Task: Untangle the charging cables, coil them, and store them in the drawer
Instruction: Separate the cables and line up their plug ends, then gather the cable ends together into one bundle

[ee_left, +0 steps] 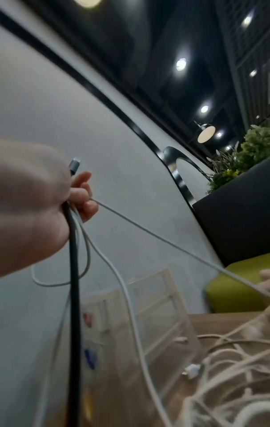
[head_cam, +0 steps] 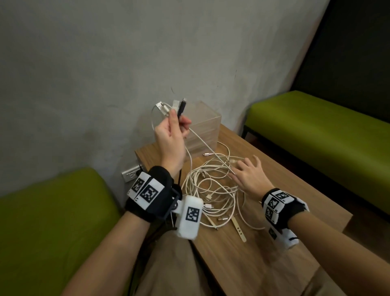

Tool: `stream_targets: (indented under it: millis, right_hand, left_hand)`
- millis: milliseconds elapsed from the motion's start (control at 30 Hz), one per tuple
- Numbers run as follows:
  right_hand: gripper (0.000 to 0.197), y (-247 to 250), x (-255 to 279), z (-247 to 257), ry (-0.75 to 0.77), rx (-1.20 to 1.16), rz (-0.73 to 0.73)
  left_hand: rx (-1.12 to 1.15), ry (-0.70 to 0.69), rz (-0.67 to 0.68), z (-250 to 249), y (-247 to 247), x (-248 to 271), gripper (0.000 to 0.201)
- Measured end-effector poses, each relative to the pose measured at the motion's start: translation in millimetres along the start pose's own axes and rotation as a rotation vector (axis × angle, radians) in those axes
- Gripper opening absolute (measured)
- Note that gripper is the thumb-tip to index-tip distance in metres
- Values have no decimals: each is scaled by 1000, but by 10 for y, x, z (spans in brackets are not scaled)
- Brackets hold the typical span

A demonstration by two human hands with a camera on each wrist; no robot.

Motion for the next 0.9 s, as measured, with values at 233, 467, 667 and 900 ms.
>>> stream_targets:
  millis: [233, 467, 667, 900]
  right_hand:
    - [53, 8, 108, -98, -79, -205, -227]
    - [32, 333, -121, 211, 11, -175, -388]
    - [26, 331, -91, 348, 88, -136, -436]
    - [33, 178, 32, 172, 133, -162, -428]
  left_hand:
    - [-89, 180, 35, 360, 82, -61, 42]
    - [-466, 416, 472, 1048, -473, 690, 41]
    - [-289, 377, 123, 903, -331, 472, 41]
    - [-496, 140, 246, 719, -370, 369, 39]
Point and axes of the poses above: each hand's wrist, its own x-axis away from the middle knuckle, its own y-axis out of the back of the hand, z = x × y, the point moved 8 cm from there along -x, towards the middle knuckle, and after that the axes turned 9 degrees about y, right-handed, at the moved point
